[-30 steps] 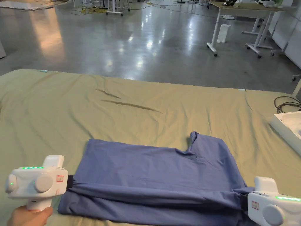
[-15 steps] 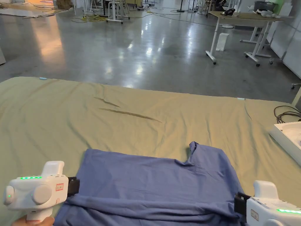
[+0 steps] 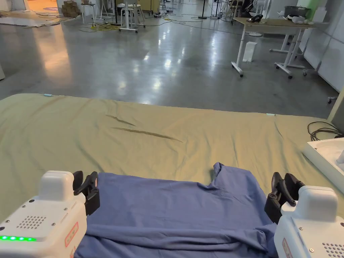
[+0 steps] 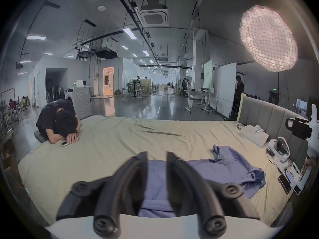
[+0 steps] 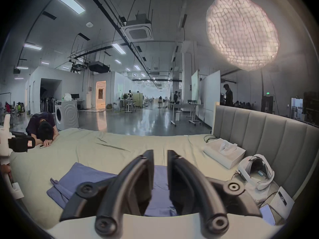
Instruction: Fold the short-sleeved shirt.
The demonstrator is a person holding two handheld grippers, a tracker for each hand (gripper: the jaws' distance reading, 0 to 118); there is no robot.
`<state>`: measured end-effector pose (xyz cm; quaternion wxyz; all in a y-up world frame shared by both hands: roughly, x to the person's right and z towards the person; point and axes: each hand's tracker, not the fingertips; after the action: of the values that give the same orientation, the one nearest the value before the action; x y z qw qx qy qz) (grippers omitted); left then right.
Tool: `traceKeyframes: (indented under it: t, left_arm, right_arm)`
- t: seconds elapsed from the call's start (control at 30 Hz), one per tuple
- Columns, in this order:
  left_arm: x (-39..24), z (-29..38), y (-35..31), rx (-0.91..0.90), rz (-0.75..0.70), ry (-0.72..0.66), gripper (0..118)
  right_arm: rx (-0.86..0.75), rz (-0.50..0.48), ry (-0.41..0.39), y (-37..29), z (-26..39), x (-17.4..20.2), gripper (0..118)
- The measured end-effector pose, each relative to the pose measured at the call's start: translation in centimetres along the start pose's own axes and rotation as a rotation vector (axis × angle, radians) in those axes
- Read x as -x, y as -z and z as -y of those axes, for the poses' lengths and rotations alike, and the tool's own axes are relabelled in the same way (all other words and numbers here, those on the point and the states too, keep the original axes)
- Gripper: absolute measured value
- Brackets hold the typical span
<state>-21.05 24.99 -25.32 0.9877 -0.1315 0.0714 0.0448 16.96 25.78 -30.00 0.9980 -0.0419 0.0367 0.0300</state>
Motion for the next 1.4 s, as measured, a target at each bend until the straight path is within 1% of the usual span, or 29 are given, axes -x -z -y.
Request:
traceKeyframes:
  t: [0.1,0.23,0.27,0.33,0.4,0.47,0.6,0.67,0.7,0.73,0.77,0.8,0.83,0.87,1.1,1.13,1.17,1.23,1.27,1.3,1.33,1.37,1.4]
  left_arm:
    - [-0.1,0.7,-0.9,-0.001,-0.019,0.001,2]
    - [-0.2,1.3,-2.2,0.006,-0.022,0.019,1]
    - [0.0,1.5,-2.4,0.031,-0.021,0.017,1]
    - [0.9,2.3,-2.2,0.081,-0.033,-0.019,1]
    - [2.8,3.7,-0.7,0.180,-0.038,-0.047,1]
    - [4.7,5.2,1.0,0.300,-0.086,-0.048,1]
    - [8.9,8.3,5.2,0.486,-0.057,-0.133,1]
    - [10.3,9.3,7.4,0.585,-0.077,-0.132,2]
    - [10.9,9.7,8.4,0.617,-0.086,-0.125,3]
    - [11.3,9.9,9.3,0.650,-0.088,-0.124,8]
    - [10.6,9.8,9.4,0.682,-0.083,-0.131,19]
    - [10.9,9.9,10.2,0.713,-0.073,-0.145,40]
    - [11.0,10.1,11.0,0.749,-0.068,-0.150,51]
    - [11.1,10.4,11.7,0.778,-0.061,-0.153,56]
    - [8.9,13.2,14.5,0.994,-0.117,-0.063,56]
    - [8.5,12.8,14.3,0.957,-0.120,-0.063,56]
    - [8.3,12.5,14.0,0.959,-0.130,-0.056,52]
    - [7.4,12.3,13.7,0.943,-0.130,-0.014,26]
    - [6.8,12.5,13.3,0.924,-0.091,0.035,23]
    - [7.3,13.0,13.8,0.923,-0.085,0.068,20]
    - [7.1,13.1,13.6,0.919,-0.086,0.075,16]
    - [7.0,13.3,13.5,0.918,-0.081,0.053,7]
    - [6.9,13.3,13.2,0.906,-0.082,0.035,6]
  right_arm:
    - [-0.016,-0.005,0.003,-1.4,0.0,0.5,0]
    - [-0.025,-0.008,0.009,-2.4,0.4,0.7,0]
    - [-0.020,-0.016,0.009,-2.3,0.6,0.7,0]
    - [0.001,-0.019,0.000,-2.3,0.8,0.7,0]
    - [0.015,-0.016,0.008,-2.2,1.1,0.5,0]
    - [0.031,-0.012,0.017,-2.2,1.3,0.2,0]
    - [0.065,-0.005,0.016,-1.7,1.7,-0.3,0]
    - [0.081,0.000,0.013,-1.5,2.0,-0.5,0]
    - [0.090,0.003,0.012,-1.4,2.2,-0.6,0]
    - [0.098,0.007,0.012,-1.3,2.3,-0.7,0]
    - [0.110,0.009,0.012,-1.2,2.5,-0.9,0]
    - [0.119,0.014,0.013,-1.1,2.7,-1.0,0]
    - [0.127,0.019,0.014,-1.1,2.9,-1.1,0]
    - [0.138,0.021,0.015,-1.0,3.0,-1.2,0]
    - [0.192,0.044,0.007,-0.6,4.3,-1.9,0]
    - [0.199,0.045,0.008,-0.6,4.4,-2.1,0]
    - [0.205,0.049,0.007,-0.5,4.5,-2.2,0]
    - [0.217,0.054,0.007,-0.4,4.7,-2.6,0]
    - [0.225,0.055,0.007,-0.3,4.8,-2.8,0]
    - [0.239,0.058,0.005,0.0,4.9,-3.1,0]
    - [0.255,0.061,0.003,0.2,5.1,-3.4,0]
    - [0.285,0.060,0.005,0.7,5.3,-3.8,0]
    - [0.321,0.059,0.011,1.1,5.6,-4.3,0]
